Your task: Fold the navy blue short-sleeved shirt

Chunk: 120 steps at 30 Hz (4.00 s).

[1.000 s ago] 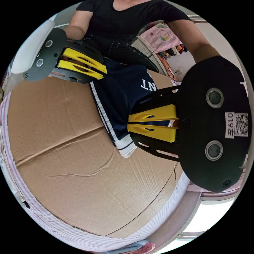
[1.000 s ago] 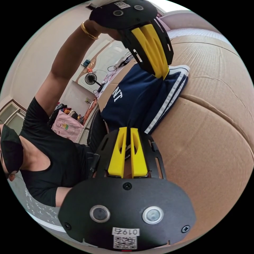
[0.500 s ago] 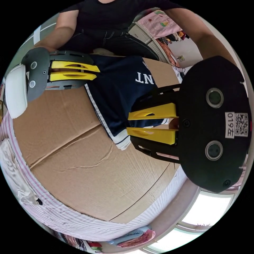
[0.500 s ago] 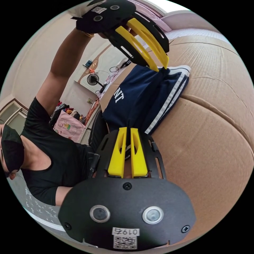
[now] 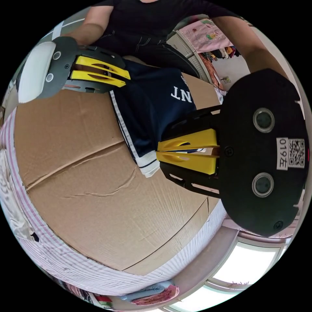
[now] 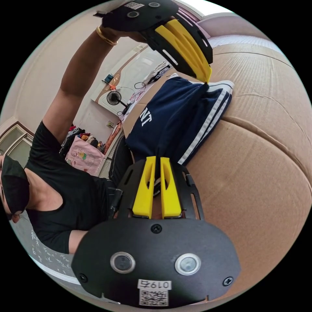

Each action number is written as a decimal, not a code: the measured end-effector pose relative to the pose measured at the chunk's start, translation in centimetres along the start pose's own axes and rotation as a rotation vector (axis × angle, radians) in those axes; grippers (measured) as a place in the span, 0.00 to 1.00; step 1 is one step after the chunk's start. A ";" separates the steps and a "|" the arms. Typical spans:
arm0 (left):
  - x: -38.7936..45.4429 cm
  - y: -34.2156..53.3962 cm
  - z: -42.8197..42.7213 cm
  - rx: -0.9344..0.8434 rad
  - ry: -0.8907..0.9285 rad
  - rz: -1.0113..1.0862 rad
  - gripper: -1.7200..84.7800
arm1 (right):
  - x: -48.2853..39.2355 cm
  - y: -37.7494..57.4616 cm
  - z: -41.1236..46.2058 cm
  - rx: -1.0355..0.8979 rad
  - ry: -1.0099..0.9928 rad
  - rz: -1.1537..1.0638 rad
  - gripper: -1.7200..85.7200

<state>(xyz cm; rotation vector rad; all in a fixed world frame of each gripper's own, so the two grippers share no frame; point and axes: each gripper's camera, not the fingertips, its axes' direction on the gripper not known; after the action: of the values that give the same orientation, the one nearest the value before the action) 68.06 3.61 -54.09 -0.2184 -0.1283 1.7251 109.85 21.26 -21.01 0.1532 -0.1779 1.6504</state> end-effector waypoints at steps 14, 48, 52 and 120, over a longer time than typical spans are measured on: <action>-2.4 3.0 0.5 0.028 0.096 -0.071 0.02 | -2.3 0.2 -0.7 0.020 0.004 -0.004 0.03; -9.8 18.7 7.5 0.392 0.312 -0.298 0.10 | -0.5 -5.8 -2.4 0.492 0.212 0.179 0.12; -10.0 20.3 9.1 0.389 0.301 -0.309 0.10 | 0.6 -8.9 0.9 0.517 0.286 0.251 0.13; -25.6 25.5 12.8 0.305 0.583 -0.259 0.03 | 1.4 -21.3 9.8 0.112 0.206 0.205 0.03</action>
<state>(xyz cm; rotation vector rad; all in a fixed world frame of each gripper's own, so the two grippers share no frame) 44.61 -25.36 -45.10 -0.4466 0.5101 1.3431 130.85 22.37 -10.60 0.0500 0.0580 1.8693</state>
